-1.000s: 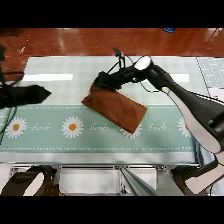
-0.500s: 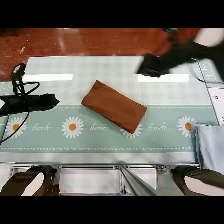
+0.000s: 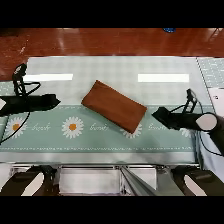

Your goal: Fold the shirts.

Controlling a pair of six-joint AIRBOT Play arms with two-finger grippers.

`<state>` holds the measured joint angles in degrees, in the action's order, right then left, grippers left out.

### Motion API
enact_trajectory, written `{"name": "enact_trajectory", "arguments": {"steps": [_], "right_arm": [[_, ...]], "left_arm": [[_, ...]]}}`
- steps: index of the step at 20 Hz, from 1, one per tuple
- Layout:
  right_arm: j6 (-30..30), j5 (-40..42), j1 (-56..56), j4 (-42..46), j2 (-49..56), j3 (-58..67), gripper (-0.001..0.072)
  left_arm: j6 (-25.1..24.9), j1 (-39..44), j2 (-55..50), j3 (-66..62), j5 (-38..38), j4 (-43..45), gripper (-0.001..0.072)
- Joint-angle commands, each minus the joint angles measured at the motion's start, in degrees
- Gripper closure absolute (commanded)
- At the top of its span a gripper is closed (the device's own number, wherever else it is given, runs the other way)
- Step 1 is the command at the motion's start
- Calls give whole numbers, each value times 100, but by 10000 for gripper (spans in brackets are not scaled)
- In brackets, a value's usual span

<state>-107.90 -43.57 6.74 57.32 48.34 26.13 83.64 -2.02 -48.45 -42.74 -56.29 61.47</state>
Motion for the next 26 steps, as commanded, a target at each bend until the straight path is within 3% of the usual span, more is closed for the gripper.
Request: {"name": "enact_trajectory", "arguments": {"steps": [1,5,7,9,10,11,12,14,17,21,24,26], "right_arm": [[1744,614,-13,-2205,743,-597,300],[3515,109,-9,-3877,2216,-205,300],[4004,-247,-7,-4411,2857,243,301],[4133,-485,17,-4542,3329,787,331],[4157,-570,72,-4481,3506,1082,461],[4312,-737,166,-4430,3661,1425,647],[4498,-940,275,-4369,3768,1801,690],[4264,-1200,385,-3812,3779,2597,690],[3211,-1620,334,-2280,3626,4113,690],[2653,-2365,35,-1510,3412,6105,690],[1814,-2942,-195,2,3163,7267,690],[1499,-3497,-608,345,2949,7718,690]], "left_arm": [[2,4,-31,2,-4,-4,688],[2,4,-50,2,-9,-9,688],[4,4,-68,2,-9,-7,688],[2,2,-109,2,-9,-68,688],[2,2,-133,4,-4,-105,688],[2,4,-164,4,-7,-142,688],[2,4,-192,4,-7,-157,688],[2,4,-249,4,-7,-157,688],[2,4,-313,4,-4,-155,687],[-2,170,-330,7,2,-155,687],[-2,330,-332,15,107,-153,687],[-2,350,-332,15,175,-153,687]]}}
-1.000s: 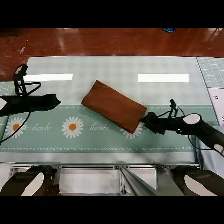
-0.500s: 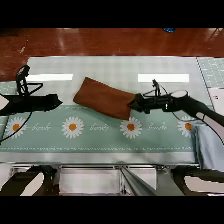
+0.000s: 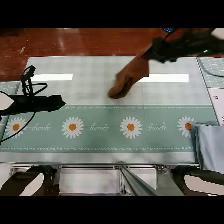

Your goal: Fold the shirts.

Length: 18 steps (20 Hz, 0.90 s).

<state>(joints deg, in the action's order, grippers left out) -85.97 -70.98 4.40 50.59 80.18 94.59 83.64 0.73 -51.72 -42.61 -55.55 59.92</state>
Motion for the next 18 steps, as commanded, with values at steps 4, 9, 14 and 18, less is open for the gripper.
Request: {"name": "enact_trajectory", "arguments": {"steps": [4,9,14,18], "right_arm": [[-1108,-1714,-1836,1021,-892,1003,692],[-1239,-3150,-4105,1202,-1534,1001,692],[-1073,-3556,-5914,1762,-2406,103,693],[-837,-3554,-6918,3407,-3569,-1816,692]], "left_arm": [[-4,72,-4,2,184,4,687],[-2,74,-4,2,463,0,687],[-2,83,-4,4,570,0,687],[0,85,-13,4,612,0,687]]}}
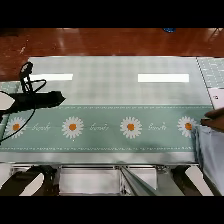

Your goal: Fold the shirts.

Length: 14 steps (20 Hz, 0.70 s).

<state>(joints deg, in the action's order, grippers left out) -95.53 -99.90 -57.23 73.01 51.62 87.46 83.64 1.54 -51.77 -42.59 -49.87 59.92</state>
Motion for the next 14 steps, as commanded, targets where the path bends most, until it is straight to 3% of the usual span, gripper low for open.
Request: {"name": "enact_trajectory", "arguments": {"steps": [1,5,6,8,9,11,13,14], "right_arm": [[15,-660,-925,1423,-988,-1591,692],[-254,-662,-1049,2398,-1827,-3093,673],[-363,-664,-1051,2664,-1987,-3388,587],[-380,-627,-1027,2894,-2017,-3770,331],[-291,-603,-1027,2769,-1834,-3751,298],[-129,-629,-1027,2369,-1292,-3491,298],[-116,-404,-1027,1377,-780,-2898,327],[-201,-142,-1025,562,-522,-2511,446]], "left_arm": [[0,4,-20,2,61,0,687],[0,4,-70,2,85,-114,687],[-2,4,-72,2,85,-153,687],[-4,4,-72,0,87,-254,687],[-76,2,-72,-7,164,-256,687],[-245,-44,-90,-127,396,-254,688],[-267,-155,-186,-608,378,-251,687],[-282,-199,-249,-925,374,-254,687]]}}
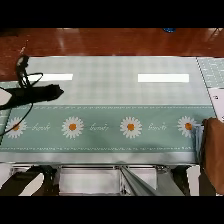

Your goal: Fold the shirts.

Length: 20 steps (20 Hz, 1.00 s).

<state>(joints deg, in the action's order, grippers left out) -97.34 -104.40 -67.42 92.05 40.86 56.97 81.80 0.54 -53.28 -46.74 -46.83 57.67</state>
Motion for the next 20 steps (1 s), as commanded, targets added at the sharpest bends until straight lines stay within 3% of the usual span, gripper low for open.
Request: {"name": "enact_trajectory", "arguments": {"steps": [1,2,3,5,8,10,13,14,20], "right_arm": [[74,721,94,-2612,841,981,634],[289,1189,334,-3807,1088,1357,690],[356,1805,828,-4732,1327,1746,691],[402,2979,2400,-4887,1751,2498,690],[463,3733,5206,-3580,2555,3204,690],[483,3576,6662,-2238,3161,3263,690],[76,3001,7884,-72,4085,3202,690],[-105,2765,8030,367,4345,3145,690],[-157,2468,8074,402,4699,3012,690]], "left_arm": [[-162,-111,-184,-907,46,-26,688],[-162,-109,-286,-1325,-24,-33,688],[-164,-61,-428,-1799,-122,-74,688],[-164,170,-721,-2590,-245,-208,688],[-168,890,-1119,-3289,-507,17,688],[-68,1480,-1248,-3215,-922,1038,688],[1694,1624,-1543,-2334,-826,2988,688],[2081,1462,-1659,-2085,-833,3101,687],[1768,1029,-1805,-1969,-861,2505,687]]}}
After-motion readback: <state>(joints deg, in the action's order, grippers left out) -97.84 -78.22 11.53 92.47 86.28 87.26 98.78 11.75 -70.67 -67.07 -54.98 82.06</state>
